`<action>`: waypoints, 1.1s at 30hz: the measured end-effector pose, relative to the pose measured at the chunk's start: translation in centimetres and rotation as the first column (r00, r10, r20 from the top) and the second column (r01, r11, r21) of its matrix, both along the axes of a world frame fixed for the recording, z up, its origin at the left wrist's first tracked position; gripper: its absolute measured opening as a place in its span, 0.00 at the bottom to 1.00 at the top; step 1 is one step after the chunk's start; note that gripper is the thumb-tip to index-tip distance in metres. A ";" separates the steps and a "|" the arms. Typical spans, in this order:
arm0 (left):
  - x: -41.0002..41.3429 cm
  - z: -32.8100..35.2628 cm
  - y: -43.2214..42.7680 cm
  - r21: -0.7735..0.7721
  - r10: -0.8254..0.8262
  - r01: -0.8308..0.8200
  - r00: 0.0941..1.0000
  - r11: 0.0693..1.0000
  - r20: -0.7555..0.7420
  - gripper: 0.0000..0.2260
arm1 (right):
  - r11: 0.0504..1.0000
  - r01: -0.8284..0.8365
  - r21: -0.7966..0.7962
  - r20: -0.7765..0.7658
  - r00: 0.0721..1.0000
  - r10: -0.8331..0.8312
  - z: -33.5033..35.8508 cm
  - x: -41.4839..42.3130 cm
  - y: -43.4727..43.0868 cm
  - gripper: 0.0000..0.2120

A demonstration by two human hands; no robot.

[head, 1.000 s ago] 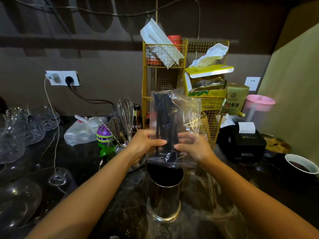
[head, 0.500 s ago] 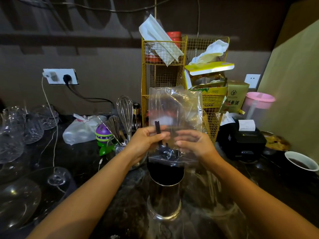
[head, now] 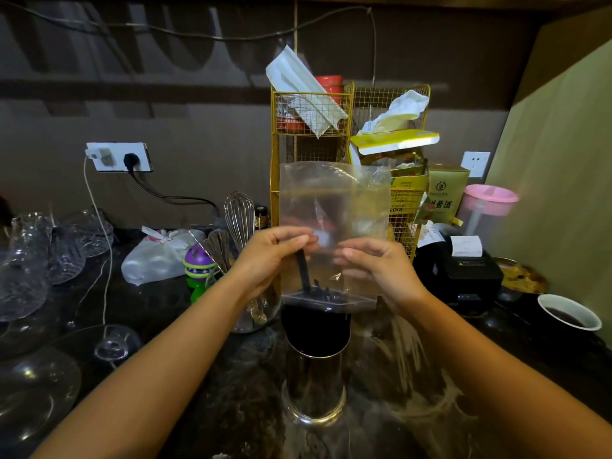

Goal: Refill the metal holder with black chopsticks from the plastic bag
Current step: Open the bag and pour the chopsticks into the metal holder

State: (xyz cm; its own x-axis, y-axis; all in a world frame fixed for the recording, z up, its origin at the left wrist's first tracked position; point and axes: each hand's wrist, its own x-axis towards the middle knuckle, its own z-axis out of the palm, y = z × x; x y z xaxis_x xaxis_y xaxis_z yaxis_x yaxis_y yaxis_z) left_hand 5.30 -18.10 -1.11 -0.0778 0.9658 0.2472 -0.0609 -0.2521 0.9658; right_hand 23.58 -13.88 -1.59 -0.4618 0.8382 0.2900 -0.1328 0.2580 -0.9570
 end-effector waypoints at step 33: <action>-5.9 2.3 -13.4 0.179 0.708 -0.690 0.645 0.702 -0.288 0.11 | 0.988 -0.157 0.005 -0.009 0.988 0.157 3.3 -10.9 -9.7 0.05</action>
State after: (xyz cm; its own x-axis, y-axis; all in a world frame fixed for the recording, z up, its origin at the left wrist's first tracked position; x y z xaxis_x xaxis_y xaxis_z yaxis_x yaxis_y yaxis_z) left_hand -0.57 -31.50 1.16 -0.6352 0.6430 0.4278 0.4518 -0.1399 0.8811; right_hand 12.65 -23.54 1.72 -0.5848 0.7541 0.2989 -0.1813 0.2376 -0.9543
